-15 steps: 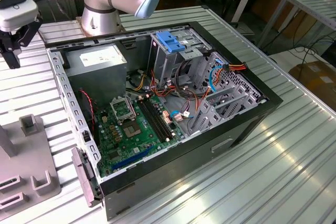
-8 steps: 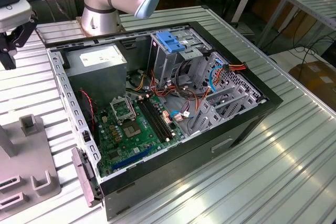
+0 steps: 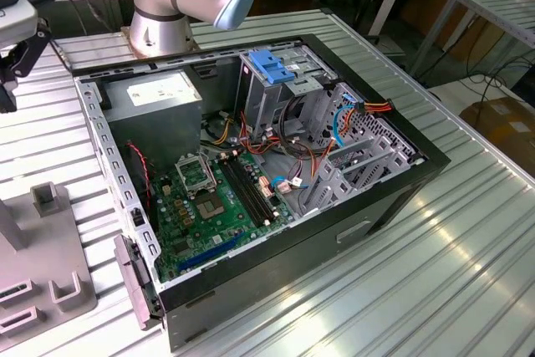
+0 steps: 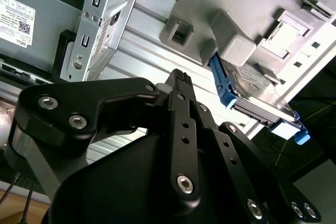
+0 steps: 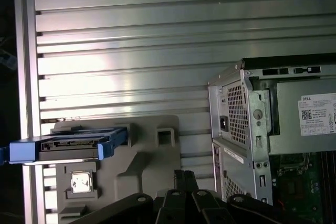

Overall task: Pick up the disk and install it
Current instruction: 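Reach for the disk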

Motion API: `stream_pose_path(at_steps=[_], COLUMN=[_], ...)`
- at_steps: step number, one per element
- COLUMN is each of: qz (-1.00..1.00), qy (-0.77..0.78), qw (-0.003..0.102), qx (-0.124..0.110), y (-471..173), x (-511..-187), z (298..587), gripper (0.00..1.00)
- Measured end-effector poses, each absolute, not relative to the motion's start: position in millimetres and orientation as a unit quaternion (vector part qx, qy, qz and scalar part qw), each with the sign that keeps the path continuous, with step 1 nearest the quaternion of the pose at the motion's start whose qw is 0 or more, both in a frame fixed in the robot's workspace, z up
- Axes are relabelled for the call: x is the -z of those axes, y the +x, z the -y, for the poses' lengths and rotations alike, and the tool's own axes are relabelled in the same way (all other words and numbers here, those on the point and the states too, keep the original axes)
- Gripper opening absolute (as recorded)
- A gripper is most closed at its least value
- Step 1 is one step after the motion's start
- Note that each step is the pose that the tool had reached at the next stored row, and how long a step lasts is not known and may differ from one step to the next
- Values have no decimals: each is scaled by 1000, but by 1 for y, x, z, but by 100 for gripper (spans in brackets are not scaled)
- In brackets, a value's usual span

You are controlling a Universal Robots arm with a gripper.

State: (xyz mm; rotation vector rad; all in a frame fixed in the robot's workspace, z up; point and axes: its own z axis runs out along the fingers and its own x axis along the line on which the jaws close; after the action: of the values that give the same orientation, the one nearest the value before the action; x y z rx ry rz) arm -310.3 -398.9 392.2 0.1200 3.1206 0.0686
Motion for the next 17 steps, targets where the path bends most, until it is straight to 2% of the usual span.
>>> stream_pose_path(at_steps=[17], qz=[-999], qy=[38], qw=[9], qx=[-22], y=[-331], x=[-392], z=[399], gripper=[11])
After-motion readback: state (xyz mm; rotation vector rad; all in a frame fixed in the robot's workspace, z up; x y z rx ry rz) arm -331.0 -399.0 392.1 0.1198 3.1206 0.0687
